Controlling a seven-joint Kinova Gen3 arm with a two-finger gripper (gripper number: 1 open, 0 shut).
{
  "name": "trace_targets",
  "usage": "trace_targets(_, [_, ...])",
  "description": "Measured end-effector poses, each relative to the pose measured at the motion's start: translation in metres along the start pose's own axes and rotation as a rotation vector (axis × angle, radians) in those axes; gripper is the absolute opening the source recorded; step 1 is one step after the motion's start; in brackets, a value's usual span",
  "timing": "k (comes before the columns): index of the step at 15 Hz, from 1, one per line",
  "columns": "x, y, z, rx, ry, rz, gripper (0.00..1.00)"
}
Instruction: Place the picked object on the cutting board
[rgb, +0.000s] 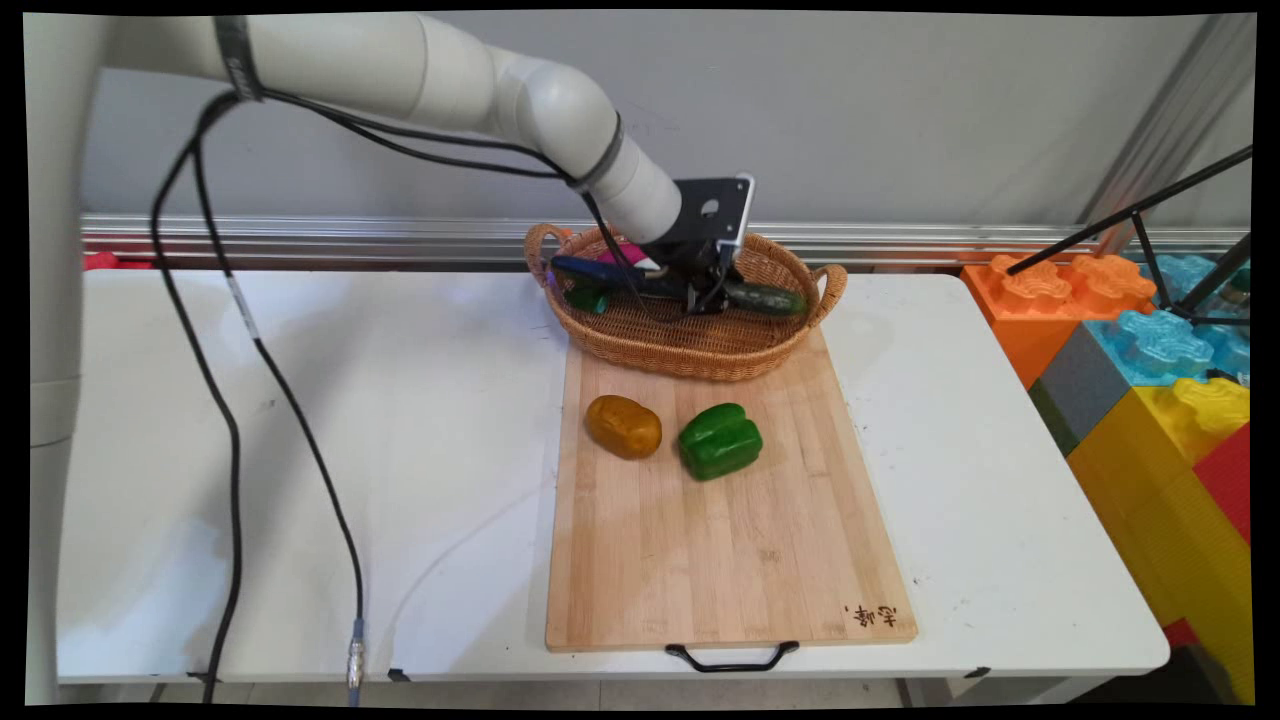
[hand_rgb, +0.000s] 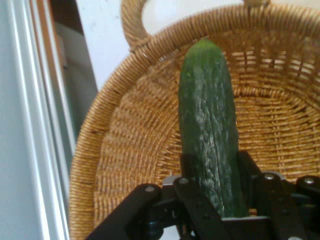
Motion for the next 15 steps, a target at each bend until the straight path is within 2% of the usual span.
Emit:
trace_targets(5, [0.019,-0.006,-0.047,0.031,0.002,-0.009,0.00])
trace_targets(7, [0.030,-0.005,-0.069,0.031,0.008,-0.015,0.00])
trace_targets(9, [0.045,0.001,-0.089,0.016,0.021,-0.029,0.00])
trace_targets(15, [0.097,0.041,-0.140,-0.100,0.069,-0.087,0.00])
